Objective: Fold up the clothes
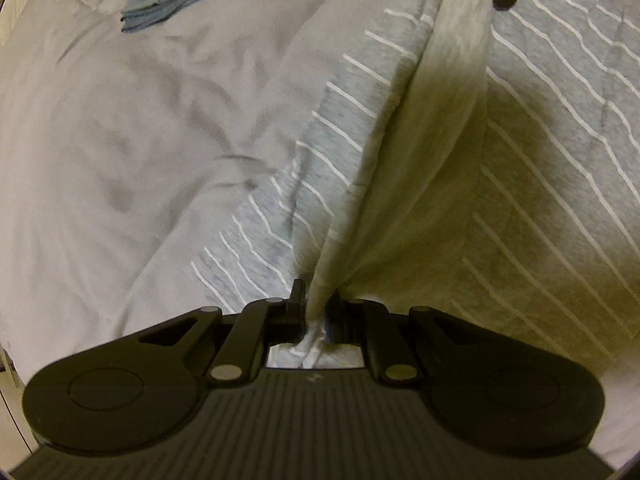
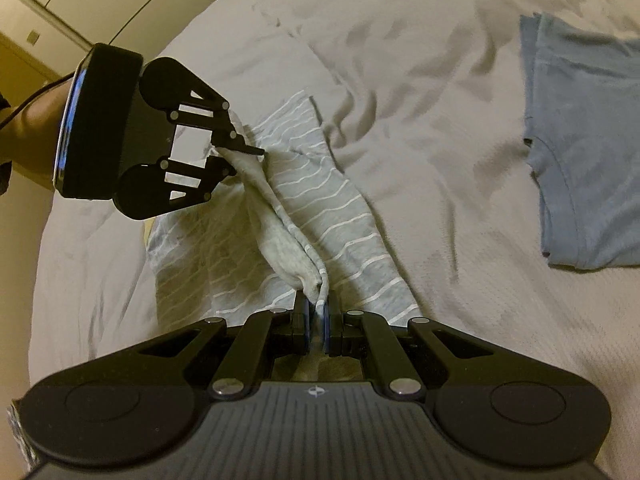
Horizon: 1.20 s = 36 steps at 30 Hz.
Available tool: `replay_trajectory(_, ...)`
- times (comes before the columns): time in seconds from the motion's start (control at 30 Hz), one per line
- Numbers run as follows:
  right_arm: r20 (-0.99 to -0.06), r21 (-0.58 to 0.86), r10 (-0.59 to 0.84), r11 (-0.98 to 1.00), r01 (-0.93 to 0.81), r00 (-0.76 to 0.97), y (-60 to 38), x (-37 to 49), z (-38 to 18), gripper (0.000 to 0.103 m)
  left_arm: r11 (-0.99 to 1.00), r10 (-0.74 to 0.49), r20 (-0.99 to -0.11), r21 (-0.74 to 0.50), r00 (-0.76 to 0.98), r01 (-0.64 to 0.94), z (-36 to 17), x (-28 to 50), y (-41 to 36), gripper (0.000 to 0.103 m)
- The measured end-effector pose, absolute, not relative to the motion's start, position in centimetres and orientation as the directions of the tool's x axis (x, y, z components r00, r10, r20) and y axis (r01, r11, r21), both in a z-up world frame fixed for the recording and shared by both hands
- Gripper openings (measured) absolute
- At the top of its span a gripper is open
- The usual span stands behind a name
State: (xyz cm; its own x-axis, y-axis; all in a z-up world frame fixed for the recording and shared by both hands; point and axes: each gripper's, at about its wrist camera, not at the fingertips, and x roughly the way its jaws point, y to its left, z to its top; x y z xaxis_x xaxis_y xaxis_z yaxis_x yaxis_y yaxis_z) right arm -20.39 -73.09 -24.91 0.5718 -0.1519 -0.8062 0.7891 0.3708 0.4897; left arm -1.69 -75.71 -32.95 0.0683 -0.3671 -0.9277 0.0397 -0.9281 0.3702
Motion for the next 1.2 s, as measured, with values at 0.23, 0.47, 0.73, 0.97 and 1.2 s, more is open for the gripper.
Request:
replay_trajectory(0.23,-0.812,0.489,-0.163,0.337,0.805,0.561,-72.8,-20.8,-25.0,0.005,-0.938,-0.341,-0.938,0.344,0.058,0.048,-33.4,-2.0,-76.8,0.011)
replay_trajectory(0.47,-0.8,0.51,-0.17,0.315,0.801,0.576,-72.0,-21.1,-24.5,0.005,-0.932,-0.359,-0.931,0.361,0.071,0.028,-31.7,-2.3,-76.3,0.008)
replay_trajectory(0.73,-0.804,0.504,-0.196,0.277,0.818,0.561,-72.4,-21.2,-25.5,0.005,-0.929,-0.357,-0.932,0.361,0.066,0.081,-33.5,-3.0,-78.5,0.028)
replay_trajectory(0.97,-0.827,0.464,-0.209,0.269,0.844,0.521,-72.1,-21.9,-26.2,0.012,-0.851,-0.364,-0.931,0.321,-0.027,0.416,-32.5,-0.2,-80.7,0.043)
replay_trajectory(1.2,-0.854,0.393,-0.27,0.223,0.892,0.444,-70.4,-24.0,-25.1,0.019,-0.556,-0.456,-0.882,0.179,-0.117,0.812,-28.3,5.9,-81.5,0.05)
